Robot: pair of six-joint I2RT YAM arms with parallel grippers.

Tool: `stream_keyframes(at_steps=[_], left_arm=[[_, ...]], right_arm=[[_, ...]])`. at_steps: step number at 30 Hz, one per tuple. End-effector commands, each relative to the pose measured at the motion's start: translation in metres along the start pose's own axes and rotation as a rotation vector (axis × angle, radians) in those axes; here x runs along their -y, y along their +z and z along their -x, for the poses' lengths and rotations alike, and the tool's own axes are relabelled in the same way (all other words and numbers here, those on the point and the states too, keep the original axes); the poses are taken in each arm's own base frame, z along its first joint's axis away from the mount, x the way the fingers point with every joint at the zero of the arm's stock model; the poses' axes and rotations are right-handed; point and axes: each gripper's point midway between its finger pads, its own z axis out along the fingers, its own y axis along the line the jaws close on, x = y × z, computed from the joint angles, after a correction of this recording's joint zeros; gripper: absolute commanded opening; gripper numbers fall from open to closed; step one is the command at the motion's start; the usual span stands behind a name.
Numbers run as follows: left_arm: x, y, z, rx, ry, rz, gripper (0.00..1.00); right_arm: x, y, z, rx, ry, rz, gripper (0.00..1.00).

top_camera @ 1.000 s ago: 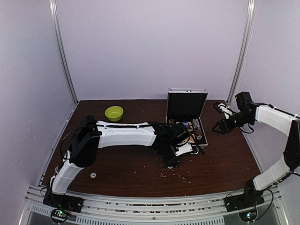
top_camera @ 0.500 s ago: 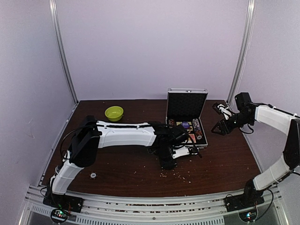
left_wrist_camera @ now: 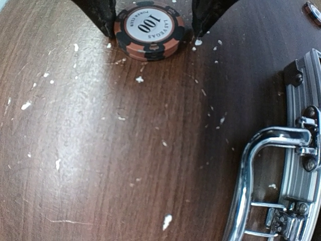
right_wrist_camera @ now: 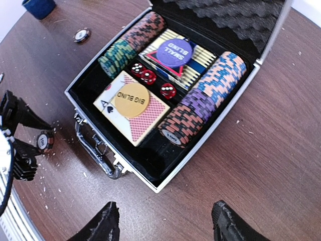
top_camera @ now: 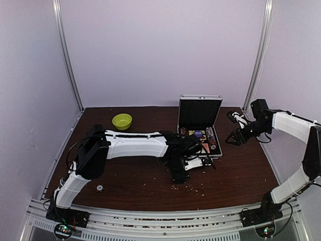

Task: Pack up texas hold em set
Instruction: Place the poker chip in the poker chips pile, then pick up the pile of poker chips from the center of the board.

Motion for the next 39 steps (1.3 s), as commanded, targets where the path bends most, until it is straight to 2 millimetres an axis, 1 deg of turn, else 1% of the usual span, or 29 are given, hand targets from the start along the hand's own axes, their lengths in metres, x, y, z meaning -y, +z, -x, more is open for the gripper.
stream_keyframes(at_steps=[1, 4, 7, 8, 9, 11, 13, 15, 17, 22, 24, 25, 27, 29, 31, 33, 36, 39], left_arm=[[-0.013, -0.014, 0.014, 0.042, -0.011, 0.067, 0.53], [-0.019, -0.049, 0.022, 0.103, -0.017, 0.103, 0.55], [-0.027, -0.081, 0.021, 0.152, -0.026, 0.134, 0.58], [-0.030, -0.091, 0.019, 0.167, -0.031, 0.142, 0.58], [-0.038, -0.099, 0.016, 0.177, -0.045, 0.154, 0.59], [-0.050, -0.115, 0.011, 0.198, -0.061, 0.189, 0.60], [-0.059, -0.127, 0.005, 0.218, -0.075, 0.208, 0.61], [-0.072, -0.145, 0.003, 0.262, -0.103, 0.235, 0.61], [-0.092, -0.161, -0.003, 0.309, -0.163, 0.267, 0.61], [-0.157, -0.195, -0.029, 0.435, -0.392, 0.365, 0.61], [-0.175, -0.207, -0.039, 0.478, -0.454, 0.400, 0.60], [-0.183, -0.209, -0.047, 0.487, -0.486, 0.414, 0.60], [-0.195, -0.216, -0.057, 0.520, -0.530, 0.434, 0.60], [-0.204, -0.213, -0.071, 0.529, -0.578, 0.435, 0.60], [-0.209, -0.216, -0.078, 0.527, -0.605, 0.450, 0.60], [-0.211, -0.220, -0.082, 0.518, -0.615, 0.476, 0.60], [-0.212, -0.228, -0.084, 0.531, -0.624, 0.494, 0.60], [-0.211, -0.231, -0.085, 0.536, -0.625, 0.496, 0.60]], right_arm=[[-0.013, -0.009, 0.011, 0.015, -0.066, 0.069, 0.65], [-0.025, -0.014, 0.014, -0.009, -0.147, 0.105, 0.65], [-0.038, -0.014, 0.019, -0.060, -0.250, 0.134, 0.66], [-0.043, -0.010, 0.017, -0.086, -0.264, 0.148, 0.66], [-0.048, -0.009, 0.021, -0.099, -0.322, 0.159, 0.66], [-0.059, -0.003, 0.023, -0.134, -0.374, 0.183, 0.66], [-0.072, 0.006, 0.024, -0.170, -0.424, 0.203, 0.65], [-0.087, 0.018, 0.024, -0.207, -0.478, 0.218, 0.65], [-0.103, 0.030, 0.023, -0.248, -0.532, 0.230, 0.65], [-0.135, 0.062, 0.017, -0.351, -0.652, 0.261, 0.65], [-0.149, 0.072, 0.011, -0.396, -0.702, 0.290, 0.65], [-0.157, 0.078, 0.008, -0.420, -0.734, 0.301, 0.65], [-0.168, 0.087, 0.004, -0.453, -0.790, 0.305, 0.66], [-0.178, 0.094, -0.001, -0.482, -0.841, 0.315, 0.67], [-0.186, 0.100, -0.005, -0.504, -0.877, 0.330, 0.67], [-0.193, 0.107, -0.009, -0.524, -0.910, 0.339, 0.68], [-0.197, 0.120, -0.017, -0.558, -0.968, 0.322, 0.69], [-0.202, 0.130, -0.023, -0.582, -1.014, 0.320, 0.70]])
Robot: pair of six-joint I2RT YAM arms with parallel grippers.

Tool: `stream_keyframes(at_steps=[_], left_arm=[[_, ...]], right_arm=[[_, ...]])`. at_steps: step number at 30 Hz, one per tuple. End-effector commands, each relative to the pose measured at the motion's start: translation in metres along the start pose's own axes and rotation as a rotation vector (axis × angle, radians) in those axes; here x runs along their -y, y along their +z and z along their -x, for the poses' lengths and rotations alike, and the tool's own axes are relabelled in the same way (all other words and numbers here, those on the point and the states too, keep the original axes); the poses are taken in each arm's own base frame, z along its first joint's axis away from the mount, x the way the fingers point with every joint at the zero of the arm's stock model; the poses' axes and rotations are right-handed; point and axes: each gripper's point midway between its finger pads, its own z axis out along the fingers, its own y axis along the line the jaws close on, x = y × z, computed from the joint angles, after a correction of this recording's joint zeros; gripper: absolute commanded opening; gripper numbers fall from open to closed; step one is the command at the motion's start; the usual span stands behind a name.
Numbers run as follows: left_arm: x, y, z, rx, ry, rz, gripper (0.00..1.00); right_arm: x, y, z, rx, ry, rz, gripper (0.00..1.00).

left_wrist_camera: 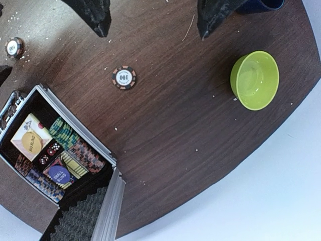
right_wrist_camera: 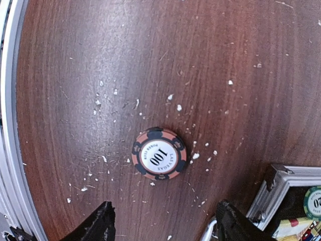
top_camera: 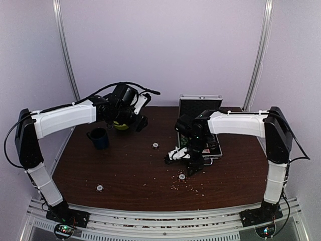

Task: Pack up texas hold em set
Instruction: Pick up the pile of poker chips from the center of the board.

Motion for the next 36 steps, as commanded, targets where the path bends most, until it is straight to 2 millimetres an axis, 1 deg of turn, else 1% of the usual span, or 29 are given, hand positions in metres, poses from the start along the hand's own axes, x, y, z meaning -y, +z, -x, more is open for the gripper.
stream_keyframes(at_steps=[1, 7, 12, 22, 31, 36], left_arm=[[-0.005, -0.015, 0.020, 0.086, -0.036, 0.022, 0.60], [-0.005, -0.014, 0.018, 0.079, -0.031, 0.019, 0.60], [-0.004, -0.011, 0.015, 0.067, -0.026, 0.019, 0.60], [-0.001, -0.008, 0.013, 0.058, -0.021, 0.006, 0.59], [-0.001, -0.007, 0.012, 0.056, -0.018, 0.005, 0.59], [0.000, -0.006, 0.011, 0.052, -0.015, 0.003, 0.59]], right_arm=[[0.004, 0.013, 0.001, -0.080, -0.069, -0.028, 0.70], [-0.002, 0.028, 0.009, -0.101, -0.106, -0.016, 0.70], [-0.007, 0.038, 0.011, -0.138, -0.123, -0.014, 0.68], [-0.001, 0.047, 0.017, -0.140, -0.102, -0.042, 0.67], [-0.001, 0.056, 0.009, -0.174, -0.077, -0.043, 0.54], [-0.006, 0.063, 0.001, -0.199, -0.065, -0.027, 0.44]])
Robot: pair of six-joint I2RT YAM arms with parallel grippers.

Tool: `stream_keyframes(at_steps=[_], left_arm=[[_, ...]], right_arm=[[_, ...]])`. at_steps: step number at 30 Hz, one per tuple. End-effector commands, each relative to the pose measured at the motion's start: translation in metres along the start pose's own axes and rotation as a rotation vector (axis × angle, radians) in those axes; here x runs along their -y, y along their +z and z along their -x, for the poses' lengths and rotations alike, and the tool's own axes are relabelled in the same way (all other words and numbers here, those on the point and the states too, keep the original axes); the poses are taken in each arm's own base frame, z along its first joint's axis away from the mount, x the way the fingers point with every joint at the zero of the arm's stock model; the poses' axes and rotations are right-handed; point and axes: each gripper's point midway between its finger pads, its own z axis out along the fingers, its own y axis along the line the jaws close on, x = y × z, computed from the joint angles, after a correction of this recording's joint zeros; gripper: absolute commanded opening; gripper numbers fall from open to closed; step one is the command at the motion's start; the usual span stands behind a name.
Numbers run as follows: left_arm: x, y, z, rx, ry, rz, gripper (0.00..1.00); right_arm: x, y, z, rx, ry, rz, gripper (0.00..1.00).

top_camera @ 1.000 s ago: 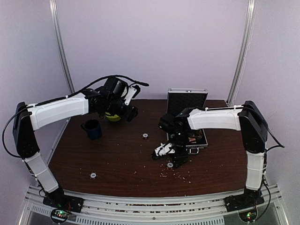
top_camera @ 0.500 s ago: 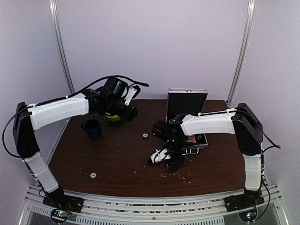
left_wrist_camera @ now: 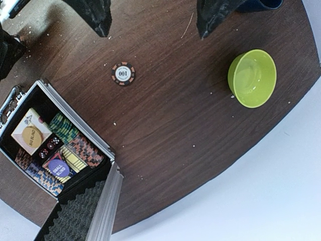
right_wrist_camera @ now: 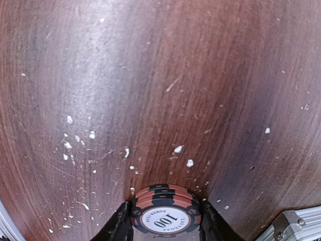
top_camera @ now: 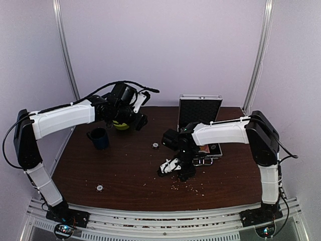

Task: Pack up texas hold em set
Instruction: Pick up the pile of poker chips from the center of the board.

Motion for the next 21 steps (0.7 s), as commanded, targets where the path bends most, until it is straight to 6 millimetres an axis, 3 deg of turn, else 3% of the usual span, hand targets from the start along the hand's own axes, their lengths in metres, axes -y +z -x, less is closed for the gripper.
stream_keyframes(at_steps=[1, 10, 21], left_arm=[[0.002, 0.000, 0.005, 0.024, -0.002, -0.007, 0.59], [0.002, 0.002, 0.002, 0.013, 0.002, -0.005, 0.59], [0.001, 0.004, 0.001, 0.008, 0.006, -0.002, 0.59]], right_arm=[[-0.006, 0.015, -0.010, -0.052, 0.018, 0.016, 0.42], [-0.010, 0.023, -0.008, -0.055, 0.074, 0.023, 0.24], [-0.001, -0.008, -0.006, 0.033, 0.162, 0.009, 0.21]])
